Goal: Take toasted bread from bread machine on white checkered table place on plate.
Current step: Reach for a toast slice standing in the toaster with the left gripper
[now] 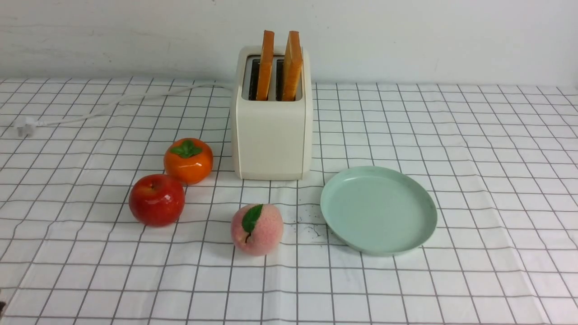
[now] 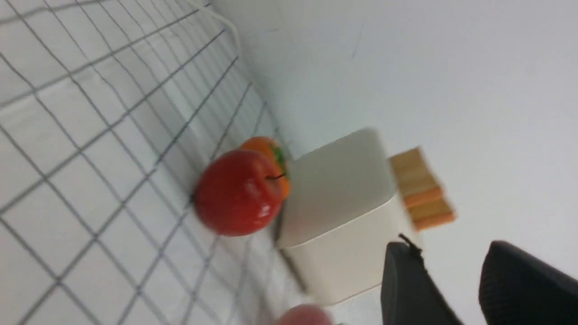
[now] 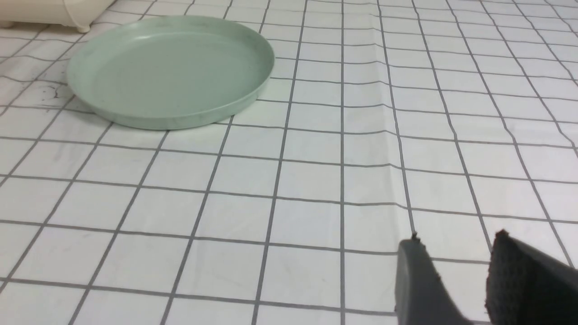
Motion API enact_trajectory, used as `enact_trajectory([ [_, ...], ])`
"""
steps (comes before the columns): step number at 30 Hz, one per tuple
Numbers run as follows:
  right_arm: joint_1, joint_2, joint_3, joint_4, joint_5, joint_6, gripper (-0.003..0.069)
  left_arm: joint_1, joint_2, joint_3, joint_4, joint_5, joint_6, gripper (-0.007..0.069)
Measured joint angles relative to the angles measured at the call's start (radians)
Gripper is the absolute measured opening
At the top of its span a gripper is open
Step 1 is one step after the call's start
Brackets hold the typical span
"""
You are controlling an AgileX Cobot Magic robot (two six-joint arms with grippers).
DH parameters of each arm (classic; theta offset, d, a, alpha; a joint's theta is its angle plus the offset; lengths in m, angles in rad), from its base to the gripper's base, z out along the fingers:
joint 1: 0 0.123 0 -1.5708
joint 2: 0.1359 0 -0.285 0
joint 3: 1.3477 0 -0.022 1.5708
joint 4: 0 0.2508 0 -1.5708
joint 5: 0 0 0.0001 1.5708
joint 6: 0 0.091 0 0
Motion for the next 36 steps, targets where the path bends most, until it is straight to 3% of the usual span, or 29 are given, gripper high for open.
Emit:
enact_trajectory([
  [3,0.0,0.0,0.0,0.0,0.0,0.0,0.0239,0.0,0.0,-0.003,-0.043,-0.06,0.005,0.0237],
  [6,0.0,0.0,0.0,0.0,0.0,0.0,0.0239,0.0,0.001,-0.051,-0.038,0.022,0.029,0.0206],
  [7,0.0,0.0,0.0,0.0,0.0,0.0,0.0239,0.0,0.035,-0.123,-0.006,0.143,0.077,0.0156],
  [9,0.0,0.0,0.0,0.0,0.0,0.0,0.0239,0.0,0.077,-0.178,0.026,0.22,0.11,0.0118],
  [10,0.0,0.0,0.0,0.0,0.0,0.0,0.0239,0.0,0.185,-0.29,0.093,0.359,0.166,0.0045],
  [12,0.0,0.0,0.0,0.0,0.0,0.0,0.0239,0.0,0.306,-0.397,0.157,0.521,0.209,-0.0009],
  [16,0.0,0.0,0.0,0.0,0.0,0.0,0.0239,0.0,0.64,-0.659,0.268,0.813,0.307,-0.0013],
  [18,0.0,0.0,0.0,0.0,0.0,0.0,0.0239,0.0,0.807,-0.779,0.268,0.883,0.364,-0.0013],
  [23,0.0,0.0,0.0,0.0,0.0,0.0,0.0239,-0.042,1.031,-0.945,0.171,0.875,0.471,-0.0013],
  [25,0.0,0.0,0.0,0.0,0.0,0.0,0.0239,-0.118,1.108,-1.033,0.17,0.834,0.484,-0.0013],
  [30,0.0,0.0,0.0,0.0,0.0,0.0,0.0239,-0.421,1.363,-1.332,0.468,0.764,0.311,-0.0013],
  [32,0.0,0.0,0.0,0.0,0.0,0.0,0.0239,-0.478,1.452,-1.447,0.602,0.762,0.251,-0.0013],
  [33,0.0,0.0,0.0,0.0,0.0,0.0,0.0239,-0.482,1.462,-1.447,0.602,0.761,0.245,-0.0013],
  [36,0.0,0.0,0.0,0.0,0.0,0.0,0.0239,-0.513,1.615,-1.638,0.754,0.76,0.175,0.003],
])
